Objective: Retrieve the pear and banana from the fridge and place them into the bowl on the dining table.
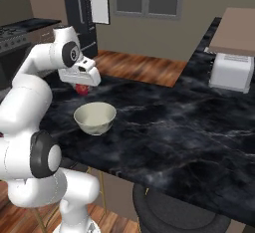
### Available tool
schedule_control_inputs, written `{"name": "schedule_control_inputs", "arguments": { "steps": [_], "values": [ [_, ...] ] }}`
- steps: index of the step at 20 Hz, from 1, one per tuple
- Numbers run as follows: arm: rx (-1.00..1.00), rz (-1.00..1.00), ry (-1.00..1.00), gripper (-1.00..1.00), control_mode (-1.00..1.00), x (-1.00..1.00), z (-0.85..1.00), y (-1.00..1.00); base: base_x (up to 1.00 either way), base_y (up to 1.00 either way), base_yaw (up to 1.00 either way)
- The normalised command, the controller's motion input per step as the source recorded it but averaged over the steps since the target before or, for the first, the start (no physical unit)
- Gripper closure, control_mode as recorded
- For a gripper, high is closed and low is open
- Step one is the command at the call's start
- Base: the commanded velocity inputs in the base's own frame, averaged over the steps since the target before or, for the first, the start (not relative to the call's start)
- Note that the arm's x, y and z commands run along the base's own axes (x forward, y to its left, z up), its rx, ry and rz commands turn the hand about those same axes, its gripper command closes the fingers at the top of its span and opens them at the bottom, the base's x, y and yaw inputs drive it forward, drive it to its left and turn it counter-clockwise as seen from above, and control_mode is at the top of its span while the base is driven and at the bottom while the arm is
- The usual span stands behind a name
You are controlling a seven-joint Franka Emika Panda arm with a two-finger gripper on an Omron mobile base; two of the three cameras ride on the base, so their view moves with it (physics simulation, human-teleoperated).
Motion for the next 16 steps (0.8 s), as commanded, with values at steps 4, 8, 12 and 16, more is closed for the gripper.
{"name": "schedule_control_inputs", "arguments": {
  "steps": [4,8,12,16],
  "values": [
    [0.0,0.0,0.22,1.0,-1.0,0.0,-0.51,0.0,0.0,0.0,0.0],
    [0.0,0.0,0.04,1.0,-1.0,0.04,-0.55,0.0,0.0,0.0,0.0],
    [0.0,0.0,0.0,1.0,-1.0,0.22,-0.42,0.0,0.0,0.0,0.0],
    [0.0,0.0,0.02,1.0,-1.0,0.32,-0.36,0.0,0.0,0.0,0.0]
  ]
}}
